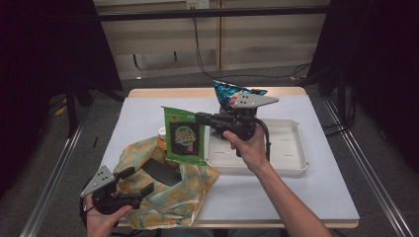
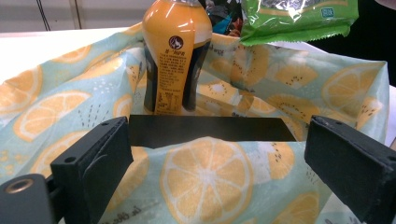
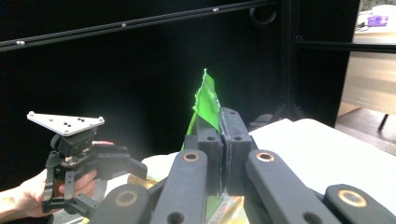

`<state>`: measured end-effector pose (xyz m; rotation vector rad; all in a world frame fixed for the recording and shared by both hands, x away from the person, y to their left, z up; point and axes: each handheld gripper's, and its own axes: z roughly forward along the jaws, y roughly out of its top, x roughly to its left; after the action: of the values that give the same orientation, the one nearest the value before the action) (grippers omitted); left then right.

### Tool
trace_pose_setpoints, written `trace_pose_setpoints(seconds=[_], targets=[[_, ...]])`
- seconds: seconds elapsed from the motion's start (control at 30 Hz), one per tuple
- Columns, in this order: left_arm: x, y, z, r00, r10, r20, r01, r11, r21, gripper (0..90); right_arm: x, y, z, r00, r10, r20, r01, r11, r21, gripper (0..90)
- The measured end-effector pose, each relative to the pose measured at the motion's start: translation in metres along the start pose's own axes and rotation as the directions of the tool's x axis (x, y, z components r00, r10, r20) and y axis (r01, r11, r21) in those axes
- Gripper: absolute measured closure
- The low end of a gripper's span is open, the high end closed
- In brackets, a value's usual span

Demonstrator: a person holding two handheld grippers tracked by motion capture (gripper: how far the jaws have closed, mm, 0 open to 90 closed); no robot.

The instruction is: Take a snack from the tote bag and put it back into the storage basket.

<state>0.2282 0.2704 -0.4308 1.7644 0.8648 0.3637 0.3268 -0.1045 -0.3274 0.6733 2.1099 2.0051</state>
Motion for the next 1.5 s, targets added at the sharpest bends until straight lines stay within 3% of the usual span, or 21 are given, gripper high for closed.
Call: trace_pose_setpoints(seconds=[0.7,0.9,1.17,1.5], targets=[[0.003,-0.001,-0.001,1.0000,-0.002,0.003,0.002,1.0000,0.001,7.2,-0.014,-0.010,-0.073,0.9983,0.009,0.057,-0.010,1.000,0.013,88.3],[0.001,-0.001,0.000,0.9997,0.024,0.005,-0.024,0.9996,0.014,7.2,-0.021,-0.017,-0.091,0.9962,0.027,0.082,-0.028,1.000,0.012,88.3],[0.001,-0.001,-0.001,0.9998,0.019,0.006,-0.019,0.9998,0.010,7.2,-0.027,-0.023,-0.110,0.9938,0.034,0.106,-0.035,0.999,0.007,88.4],[0.002,-0.001,-0.001,0.9998,0.019,0.004,-0.019,0.9997,0.012,7.3,-0.046,-0.024,-0.144,0.9858,0.043,0.162,-0.042,0.999,-0.010,88.4]])
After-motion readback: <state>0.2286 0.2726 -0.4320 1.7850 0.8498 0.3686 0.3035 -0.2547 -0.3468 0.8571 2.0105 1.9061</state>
